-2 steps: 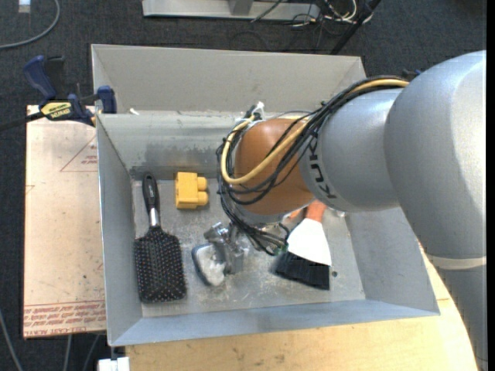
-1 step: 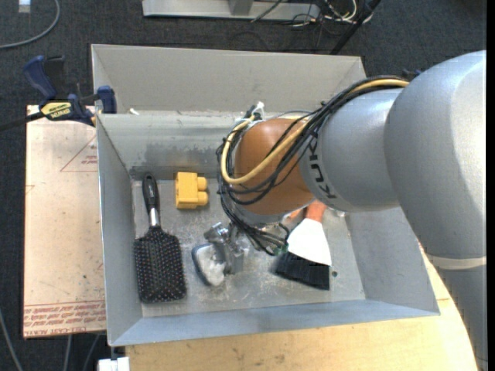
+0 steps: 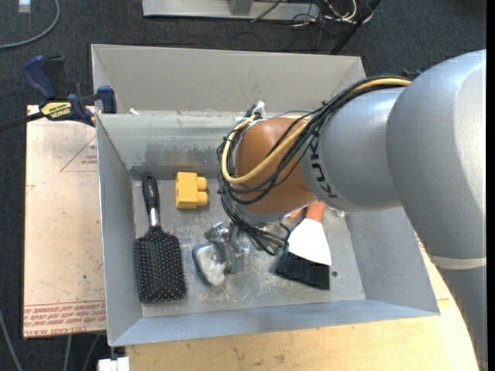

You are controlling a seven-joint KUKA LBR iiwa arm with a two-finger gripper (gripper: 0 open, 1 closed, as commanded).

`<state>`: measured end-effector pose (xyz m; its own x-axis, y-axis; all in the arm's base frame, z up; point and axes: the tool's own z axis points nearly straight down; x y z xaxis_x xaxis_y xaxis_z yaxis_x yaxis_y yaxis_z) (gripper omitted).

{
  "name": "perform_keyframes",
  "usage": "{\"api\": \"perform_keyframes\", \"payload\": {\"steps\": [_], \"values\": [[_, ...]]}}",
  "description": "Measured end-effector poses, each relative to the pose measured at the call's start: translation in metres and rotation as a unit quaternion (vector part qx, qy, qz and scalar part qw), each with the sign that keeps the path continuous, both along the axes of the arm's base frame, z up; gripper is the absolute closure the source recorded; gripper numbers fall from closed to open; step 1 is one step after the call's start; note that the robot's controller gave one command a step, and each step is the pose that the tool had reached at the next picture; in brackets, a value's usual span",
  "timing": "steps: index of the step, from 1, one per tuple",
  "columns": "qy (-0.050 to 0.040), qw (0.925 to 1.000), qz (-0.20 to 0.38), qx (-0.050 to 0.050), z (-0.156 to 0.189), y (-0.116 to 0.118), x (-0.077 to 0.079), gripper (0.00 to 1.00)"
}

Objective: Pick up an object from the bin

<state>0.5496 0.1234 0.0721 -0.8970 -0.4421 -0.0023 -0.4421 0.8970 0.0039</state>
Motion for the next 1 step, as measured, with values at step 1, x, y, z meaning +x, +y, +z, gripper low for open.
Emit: {"api": "perform_keyframes", "payload": {"steps": [1], "values": [[0.0008, 1.0, 0.0, 0.0, 0.0105, 0.0, -0.0006, 1.0]]}}
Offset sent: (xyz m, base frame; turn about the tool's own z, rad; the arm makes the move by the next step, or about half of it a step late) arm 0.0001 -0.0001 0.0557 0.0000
